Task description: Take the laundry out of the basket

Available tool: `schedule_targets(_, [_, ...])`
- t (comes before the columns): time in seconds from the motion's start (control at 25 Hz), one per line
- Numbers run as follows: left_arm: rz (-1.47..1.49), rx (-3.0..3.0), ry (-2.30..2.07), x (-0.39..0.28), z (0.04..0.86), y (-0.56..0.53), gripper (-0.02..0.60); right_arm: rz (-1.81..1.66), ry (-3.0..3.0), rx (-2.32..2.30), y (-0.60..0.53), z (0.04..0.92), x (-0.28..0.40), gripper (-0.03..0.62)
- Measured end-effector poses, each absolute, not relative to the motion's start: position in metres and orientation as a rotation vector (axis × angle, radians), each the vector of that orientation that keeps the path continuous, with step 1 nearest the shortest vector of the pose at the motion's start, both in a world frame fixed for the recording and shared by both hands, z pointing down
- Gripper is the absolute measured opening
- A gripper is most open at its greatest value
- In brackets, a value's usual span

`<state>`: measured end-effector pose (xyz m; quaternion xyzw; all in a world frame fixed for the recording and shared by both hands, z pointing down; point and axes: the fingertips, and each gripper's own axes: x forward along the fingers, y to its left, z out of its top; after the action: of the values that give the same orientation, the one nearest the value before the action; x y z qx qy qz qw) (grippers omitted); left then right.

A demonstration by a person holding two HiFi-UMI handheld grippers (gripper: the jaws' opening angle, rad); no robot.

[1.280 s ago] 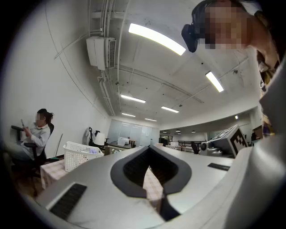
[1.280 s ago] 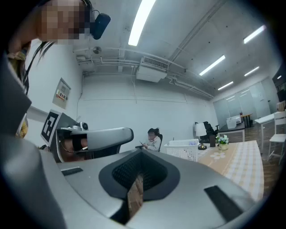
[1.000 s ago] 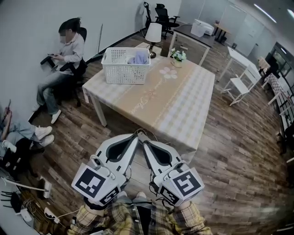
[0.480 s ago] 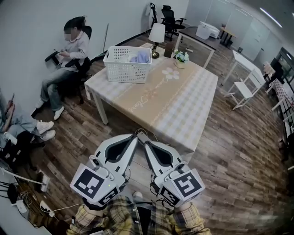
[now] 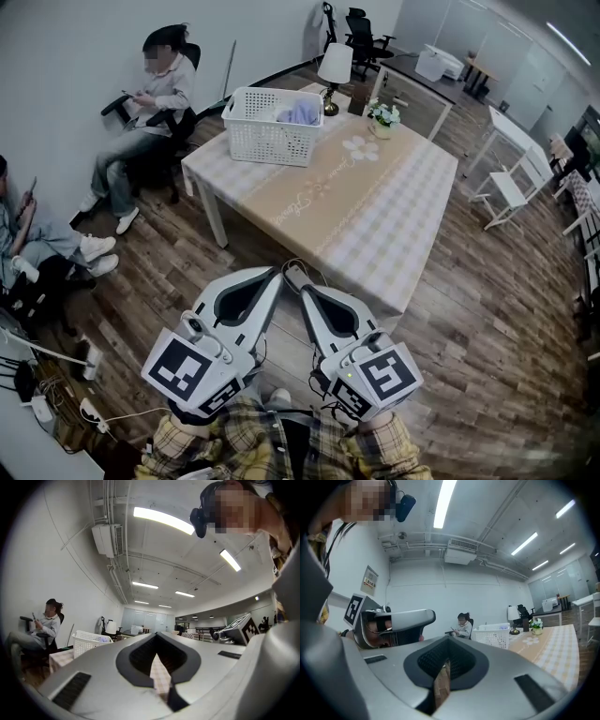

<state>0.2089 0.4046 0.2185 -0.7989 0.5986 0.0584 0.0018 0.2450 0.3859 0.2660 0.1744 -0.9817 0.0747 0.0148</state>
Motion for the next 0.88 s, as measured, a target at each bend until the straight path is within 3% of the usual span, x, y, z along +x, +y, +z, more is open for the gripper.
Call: schedule_targets(0.88, [0.218,-2.584,1.791,0.002,0.212,0.294,0.015,0.245,-3.036,0.698,0.263,0.256,0.051,0.009])
